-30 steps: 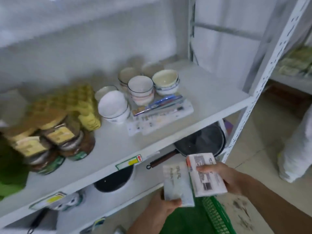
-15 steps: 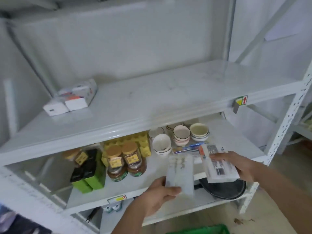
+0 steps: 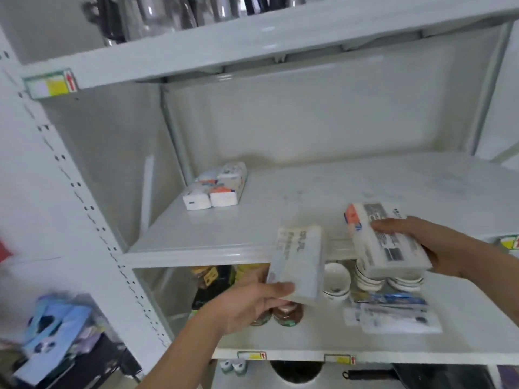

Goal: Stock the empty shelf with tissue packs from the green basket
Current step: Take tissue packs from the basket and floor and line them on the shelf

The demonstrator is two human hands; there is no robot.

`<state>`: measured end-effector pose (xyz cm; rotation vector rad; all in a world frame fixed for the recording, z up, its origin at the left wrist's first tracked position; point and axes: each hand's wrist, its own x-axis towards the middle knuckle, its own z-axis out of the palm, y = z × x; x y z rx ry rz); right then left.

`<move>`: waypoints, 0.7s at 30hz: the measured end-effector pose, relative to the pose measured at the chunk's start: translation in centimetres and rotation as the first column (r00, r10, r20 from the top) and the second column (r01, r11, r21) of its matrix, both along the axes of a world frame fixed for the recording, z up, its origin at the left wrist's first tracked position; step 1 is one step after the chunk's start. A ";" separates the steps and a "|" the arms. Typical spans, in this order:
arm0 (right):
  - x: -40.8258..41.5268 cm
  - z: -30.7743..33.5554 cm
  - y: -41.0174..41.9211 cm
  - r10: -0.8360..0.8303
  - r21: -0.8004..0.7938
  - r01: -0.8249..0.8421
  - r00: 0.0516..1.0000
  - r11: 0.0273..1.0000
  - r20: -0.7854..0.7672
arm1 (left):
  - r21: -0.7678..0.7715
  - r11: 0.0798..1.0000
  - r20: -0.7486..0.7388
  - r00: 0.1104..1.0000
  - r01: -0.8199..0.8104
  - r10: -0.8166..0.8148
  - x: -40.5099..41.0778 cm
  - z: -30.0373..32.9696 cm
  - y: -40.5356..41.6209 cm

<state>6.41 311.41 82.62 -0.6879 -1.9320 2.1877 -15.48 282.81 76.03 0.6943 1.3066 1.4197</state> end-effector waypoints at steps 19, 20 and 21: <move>-26.7 0.0 -12.6 0.029 0.007 -0.029 0.999 1.000 0.039 | -0.116 0.811 -0.381 0.780 -0.573 0.497 -16.9 5.9 -9.9; -27.7 -0.3 -13.2 0.024 0.012 -0.024 0.999 1.000 0.046 | -0.114 0.801 -0.382 0.770 -0.588 0.511 -17.5 6.0 -9.9; -28.7 -0.4 -13.9 0.018 0.015 -0.018 0.999 1.000 0.050 | -0.115 0.790 -0.389 0.759 -0.602 0.522 -18.2 6.2 -9.9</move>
